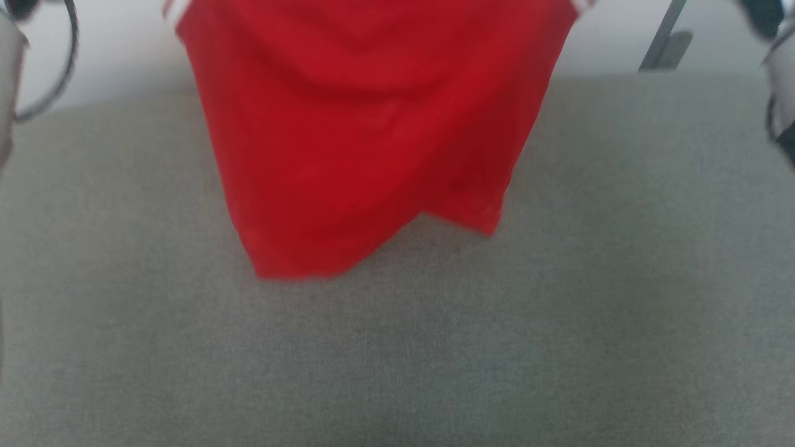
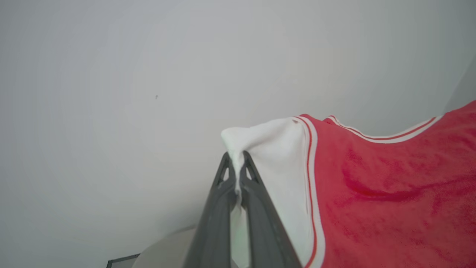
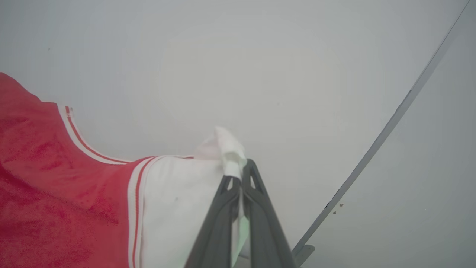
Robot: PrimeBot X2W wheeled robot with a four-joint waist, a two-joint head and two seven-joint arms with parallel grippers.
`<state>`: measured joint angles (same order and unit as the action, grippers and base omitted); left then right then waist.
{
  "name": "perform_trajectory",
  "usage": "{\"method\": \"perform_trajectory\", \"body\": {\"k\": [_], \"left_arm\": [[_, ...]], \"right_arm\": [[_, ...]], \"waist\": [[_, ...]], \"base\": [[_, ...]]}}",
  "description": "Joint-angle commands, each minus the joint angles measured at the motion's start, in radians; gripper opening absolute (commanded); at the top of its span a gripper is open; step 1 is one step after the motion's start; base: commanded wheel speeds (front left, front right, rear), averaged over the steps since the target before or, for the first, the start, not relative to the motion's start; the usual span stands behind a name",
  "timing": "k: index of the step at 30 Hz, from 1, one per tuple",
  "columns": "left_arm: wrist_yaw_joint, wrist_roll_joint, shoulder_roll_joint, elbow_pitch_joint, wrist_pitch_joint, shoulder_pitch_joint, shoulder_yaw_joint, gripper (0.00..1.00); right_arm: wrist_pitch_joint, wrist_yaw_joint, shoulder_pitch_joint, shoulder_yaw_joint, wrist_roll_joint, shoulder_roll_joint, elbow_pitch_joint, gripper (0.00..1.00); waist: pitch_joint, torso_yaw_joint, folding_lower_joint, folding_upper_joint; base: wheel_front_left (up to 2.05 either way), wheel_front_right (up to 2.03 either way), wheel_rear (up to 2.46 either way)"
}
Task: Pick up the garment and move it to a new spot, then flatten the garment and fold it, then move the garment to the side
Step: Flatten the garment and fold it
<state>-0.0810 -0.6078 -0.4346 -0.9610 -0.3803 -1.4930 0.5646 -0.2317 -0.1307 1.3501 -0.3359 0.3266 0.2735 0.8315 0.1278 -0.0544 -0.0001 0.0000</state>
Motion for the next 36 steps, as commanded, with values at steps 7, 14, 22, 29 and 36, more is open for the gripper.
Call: {"method": "perform_trajectory", "body": {"k": [7, 14, 22, 29, 36], "left_arm": [[0.03, 0.067, 0.011, -0.021, 0.216, -0.16, 0.006, 0.0], [0.062, 0.118, 0.044, -0.053, 0.494, -0.299, 0.003, 0.0], [0.026, 0.127, 0.087, -0.135, 0.639, -0.246, 0.011, 0.0], [-0.036, 0.091, 0.127, -0.233, 0.622, -0.095, 0.044, 0.0], [-0.049, 0.001, 0.147, -0.2, 0.483, 0.092, 0.115, 0.0]], "right_arm": [[0.281, 0.0, 0.182, 0.039, -0.182, -0.004, 0.131, 0.0], [0.488, 0.0, 0.314, 0.133, -0.45, -0.006, 0.168, 0.0], [0.497, 0.0, 0.195, 0.188, -0.632, -0.056, 0.076, 0.0], [0.498, 0.0, 0.033, 0.17, -0.556, -0.066, 0.15, 0.0], [0.491, 0.0, -0.11, 0.097, -0.369, -0.069, 0.279, 0.0]], "waist": [[0.182, 0.007, 0.0001, 0.0], [0.292, 0.026, 0.0001, 0.0], [0.324, 0.058, 0.0001, 0.0], [0.265, 0.086, 0.0001, 0.0], [0.161, 0.103, 0.0001, 0.0]], "base": [[0.0, 0.0, 0.0], [0.0, 0.0, 0.0], [0.0, 0.0, 0.0], [0.0, 0.0, 0.0], [0.0, 0.0, 0.0]]}}
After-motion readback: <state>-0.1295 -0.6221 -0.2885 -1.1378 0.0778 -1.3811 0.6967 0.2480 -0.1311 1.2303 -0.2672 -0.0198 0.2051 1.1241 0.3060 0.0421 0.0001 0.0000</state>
